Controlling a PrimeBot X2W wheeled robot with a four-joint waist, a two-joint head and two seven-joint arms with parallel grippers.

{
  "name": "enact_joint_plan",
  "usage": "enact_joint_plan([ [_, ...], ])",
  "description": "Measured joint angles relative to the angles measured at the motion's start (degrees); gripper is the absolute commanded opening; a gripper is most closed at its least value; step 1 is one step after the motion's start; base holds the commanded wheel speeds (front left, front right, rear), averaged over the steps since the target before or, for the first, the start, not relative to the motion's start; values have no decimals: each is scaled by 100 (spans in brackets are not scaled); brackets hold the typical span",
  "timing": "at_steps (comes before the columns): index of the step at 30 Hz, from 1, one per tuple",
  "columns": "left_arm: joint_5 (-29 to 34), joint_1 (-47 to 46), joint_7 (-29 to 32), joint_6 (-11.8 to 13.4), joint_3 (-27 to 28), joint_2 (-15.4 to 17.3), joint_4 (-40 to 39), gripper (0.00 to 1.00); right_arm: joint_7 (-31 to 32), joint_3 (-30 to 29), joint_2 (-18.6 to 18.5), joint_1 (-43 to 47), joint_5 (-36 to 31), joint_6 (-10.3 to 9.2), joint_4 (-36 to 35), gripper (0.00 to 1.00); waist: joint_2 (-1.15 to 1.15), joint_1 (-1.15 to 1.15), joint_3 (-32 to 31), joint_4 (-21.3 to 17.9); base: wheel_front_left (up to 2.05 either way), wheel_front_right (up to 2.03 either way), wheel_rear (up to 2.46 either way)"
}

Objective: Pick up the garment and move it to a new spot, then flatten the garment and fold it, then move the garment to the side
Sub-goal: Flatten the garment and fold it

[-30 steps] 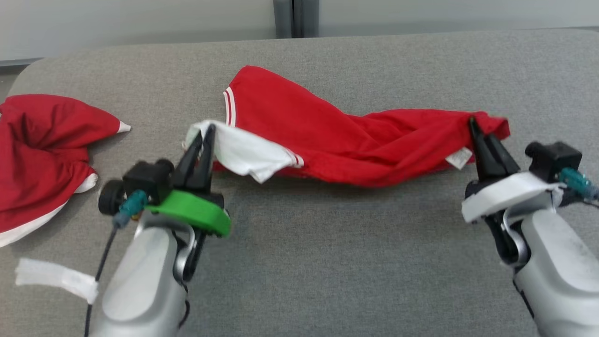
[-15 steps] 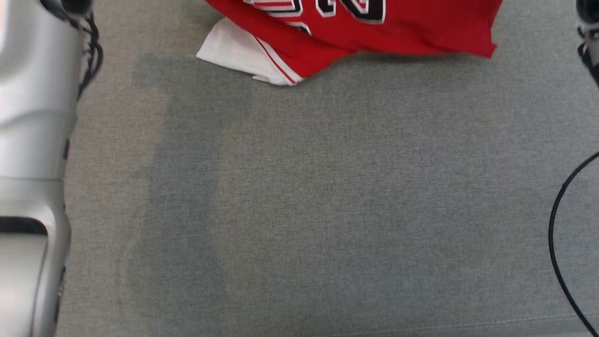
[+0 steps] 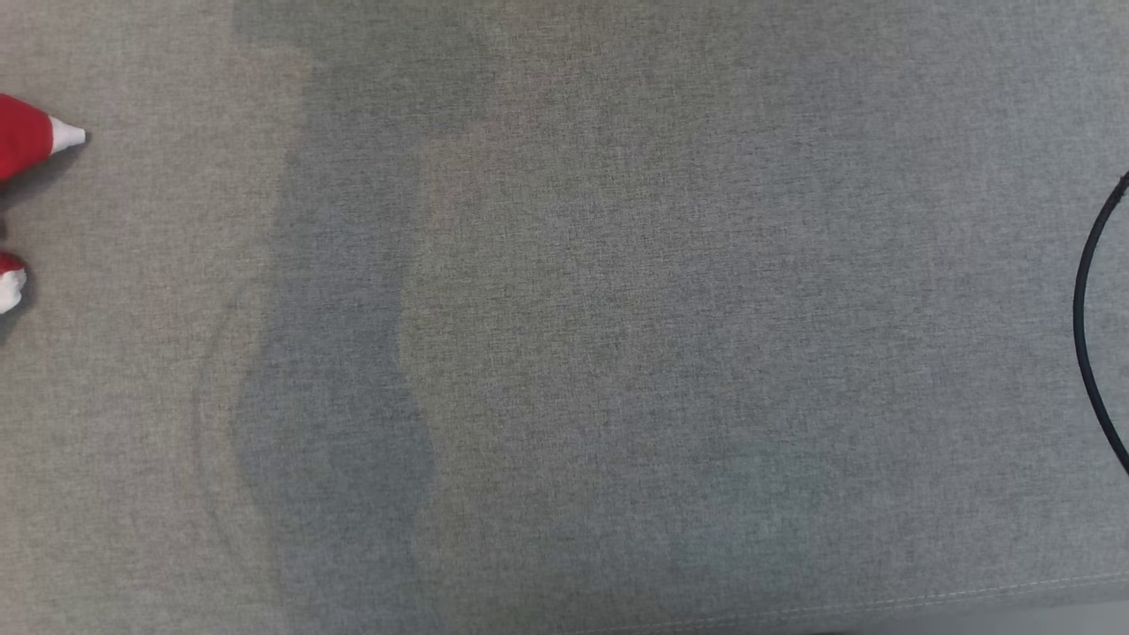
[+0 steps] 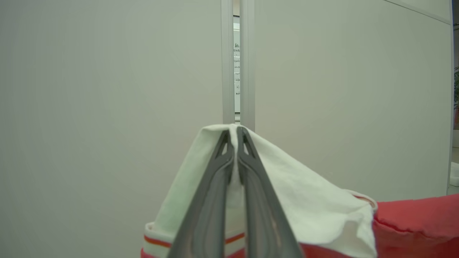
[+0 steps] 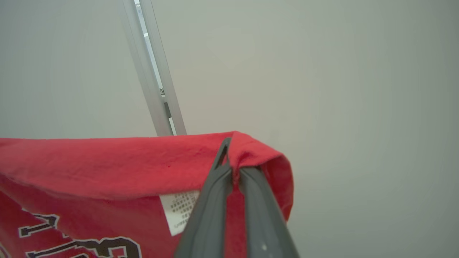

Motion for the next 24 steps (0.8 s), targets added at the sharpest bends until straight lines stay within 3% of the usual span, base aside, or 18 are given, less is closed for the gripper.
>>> enact_joint_plan([
  [6,-270,200,-83,0,-229,-18,82,0,-112,383,-131,65,325,0,78,0,0,0,16,33,0,0,0],
  [12,-545,1330,-99,0,-320,119,-310,0,-278,728,-201,970,725,0,-148,0,0,0,-47,8,0,0,0],
  [19,-421,3774,-124,94,409,364,-1890,0,-344,870,-467,2832,1000,2,-1095,0,0,-1,-382,-17,0,0,0],
  [24,-246,5763,-123,349,720,235,-3093,0,-346,635,-647,4385,1015,2,-1881,0,0,-1,-703,-13,0,0,0],
])
